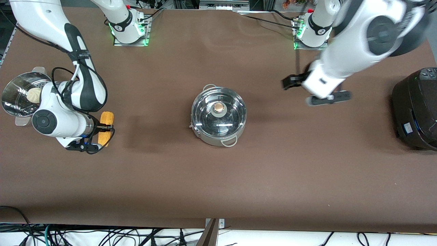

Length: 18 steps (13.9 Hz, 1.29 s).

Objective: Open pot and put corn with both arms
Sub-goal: 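Lift the corn with the right gripper while the left gripper grasps the lid, then lift the glass lid off the pot and set it beside with the left gripper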

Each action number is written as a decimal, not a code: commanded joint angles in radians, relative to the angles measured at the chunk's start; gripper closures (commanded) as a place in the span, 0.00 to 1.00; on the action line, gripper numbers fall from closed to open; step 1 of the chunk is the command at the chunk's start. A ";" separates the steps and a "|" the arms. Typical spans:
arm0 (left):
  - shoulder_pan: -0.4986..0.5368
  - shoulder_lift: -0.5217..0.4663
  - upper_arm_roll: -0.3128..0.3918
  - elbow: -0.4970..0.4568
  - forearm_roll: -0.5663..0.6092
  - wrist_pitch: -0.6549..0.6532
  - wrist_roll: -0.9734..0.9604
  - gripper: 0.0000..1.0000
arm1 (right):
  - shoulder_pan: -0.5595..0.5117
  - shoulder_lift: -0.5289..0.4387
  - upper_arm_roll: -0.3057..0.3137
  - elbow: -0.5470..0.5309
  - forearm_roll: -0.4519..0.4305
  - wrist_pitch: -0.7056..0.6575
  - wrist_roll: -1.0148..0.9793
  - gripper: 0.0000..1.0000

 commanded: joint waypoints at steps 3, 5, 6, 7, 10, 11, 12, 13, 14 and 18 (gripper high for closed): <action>-0.186 0.251 0.016 0.251 -0.026 0.061 -0.236 0.01 | -0.009 0.024 0.011 0.024 -0.004 -0.011 -0.011 0.94; -0.250 0.315 0.018 0.255 -0.035 0.155 -0.306 0.01 | -0.006 0.025 0.011 0.026 0.004 -0.014 -0.008 0.94; -0.270 0.345 0.019 0.261 -0.035 0.190 -0.349 0.01 | -0.006 0.025 0.015 0.026 0.014 -0.016 0.001 0.93; -0.290 0.372 0.030 0.277 -0.034 0.232 -0.366 0.01 | 0.002 0.024 0.018 0.029 0.014 -0.014 0.003 0.93; -0.327 0.444 0.058 0.308 -0.024 0.293 -0.365 0.01 | 0.002 0.025 0.018 0.027 0.014 -0.008 -0.005 0.93; -0.329 0.458 0.058 0.307 -0.009 0.330 -0.363 0.01 | 0.002 0.025 0.019 0.029 0.014 -0.006 -0.004 0.93; -0.329 0.464 0.058 0.302 0.005 0.346 -0.356 0.01 | 0.003 0.027 0.019 0.027 0.013 -0.006 -0.005 0.94; -0.329 0.469 0.058 0.301 0.026 0.349 -0.348 0.01 | 0.005 0.028 0.019 0.027 0.014 -0.006 -0.002 0.94; -0.327 0.474 0.059 0.301 0.044 0.353 -0.340 0.01 | 0.010 0.027 0.021 0.029 0.014 -0.006 0.004 0.94; -0.327 0.489 0.058 0.291 0.075 0.393 -0.340 0.01 | 0.013 0.027 0.021 0.029 0.014 -0.008 0.010 0.94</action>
